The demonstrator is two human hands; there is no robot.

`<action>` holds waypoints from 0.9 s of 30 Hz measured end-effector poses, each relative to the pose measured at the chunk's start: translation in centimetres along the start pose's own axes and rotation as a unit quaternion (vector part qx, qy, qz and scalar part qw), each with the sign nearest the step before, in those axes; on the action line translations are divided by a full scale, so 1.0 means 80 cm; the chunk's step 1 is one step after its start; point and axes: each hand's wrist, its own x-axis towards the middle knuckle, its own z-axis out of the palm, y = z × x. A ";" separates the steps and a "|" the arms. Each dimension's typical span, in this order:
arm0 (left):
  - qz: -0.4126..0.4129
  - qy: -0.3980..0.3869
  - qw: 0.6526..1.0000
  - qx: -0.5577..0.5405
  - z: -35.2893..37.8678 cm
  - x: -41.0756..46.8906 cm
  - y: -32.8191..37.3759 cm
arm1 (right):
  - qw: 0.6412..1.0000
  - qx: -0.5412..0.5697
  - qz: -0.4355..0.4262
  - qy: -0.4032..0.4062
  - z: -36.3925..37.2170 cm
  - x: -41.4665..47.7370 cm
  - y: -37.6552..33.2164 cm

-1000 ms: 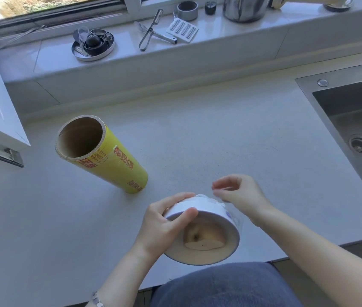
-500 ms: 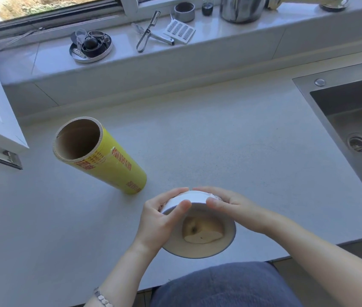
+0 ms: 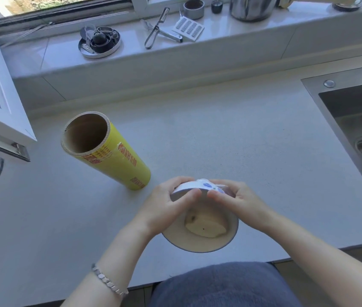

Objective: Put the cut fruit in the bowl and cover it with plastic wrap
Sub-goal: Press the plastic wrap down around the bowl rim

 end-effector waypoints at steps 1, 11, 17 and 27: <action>-0.002 0.006 1.000 -0.010 0.002 -0.001 0.001 | 1.000 0.001 -0.002 0.003 0.001 0.001 -0.002; -0.011 0.093 0.991 -0.100 0.013 -0.006 -0.017 | 0.998 -0.034 0.036 0.035 -0.003 0.003 -0.014; 0.000 0.114 0.991 -0.075 0.015 -0.015 -0.015 | 0.986 -0.131 0.100 -0.024 -0.024 0.010 -0.039; 0.016 0.098 0.995 -0.032 0.008 -0.023 -0.016 | 0.953 -0.006 0.262 -0.149 -0.039 0.018 -0.050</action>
